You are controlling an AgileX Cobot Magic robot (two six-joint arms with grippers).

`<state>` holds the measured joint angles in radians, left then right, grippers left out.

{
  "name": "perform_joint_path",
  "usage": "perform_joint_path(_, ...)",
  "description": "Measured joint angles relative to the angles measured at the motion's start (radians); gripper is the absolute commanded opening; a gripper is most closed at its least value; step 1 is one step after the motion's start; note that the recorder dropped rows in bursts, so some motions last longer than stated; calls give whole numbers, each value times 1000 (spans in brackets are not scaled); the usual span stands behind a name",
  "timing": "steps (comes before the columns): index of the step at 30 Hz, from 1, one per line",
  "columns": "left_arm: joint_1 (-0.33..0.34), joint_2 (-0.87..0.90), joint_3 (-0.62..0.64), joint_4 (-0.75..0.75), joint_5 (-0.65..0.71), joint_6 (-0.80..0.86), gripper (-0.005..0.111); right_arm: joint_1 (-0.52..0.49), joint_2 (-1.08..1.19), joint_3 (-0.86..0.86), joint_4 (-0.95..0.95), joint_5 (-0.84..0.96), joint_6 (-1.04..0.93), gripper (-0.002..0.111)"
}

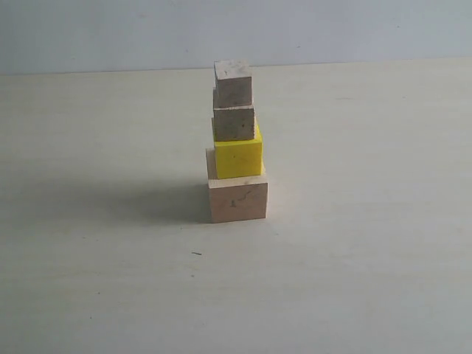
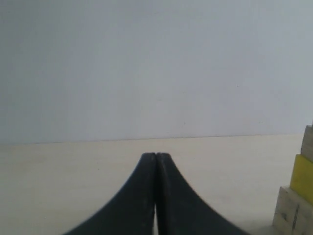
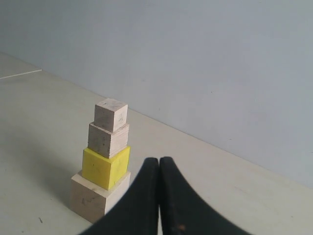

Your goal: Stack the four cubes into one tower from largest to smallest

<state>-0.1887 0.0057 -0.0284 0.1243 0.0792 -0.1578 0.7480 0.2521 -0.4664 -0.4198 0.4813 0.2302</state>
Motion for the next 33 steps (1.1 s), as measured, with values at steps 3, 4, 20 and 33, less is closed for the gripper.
perform_joint_path(3,19,0,15,0,-3,0,1,0,0,0,0,0,0,0)
perform_joint_path(4,23,0,21,0,-3,0,1,0,0,0,0,0,0,0)
perform_joint_path(20,84,0,26,-13,80,-3,1,0,0,0,0,0,0,0)
perform_joint_path(33,84,0,26,-26,240,-14,1,0,0,0,0,0,0,0)
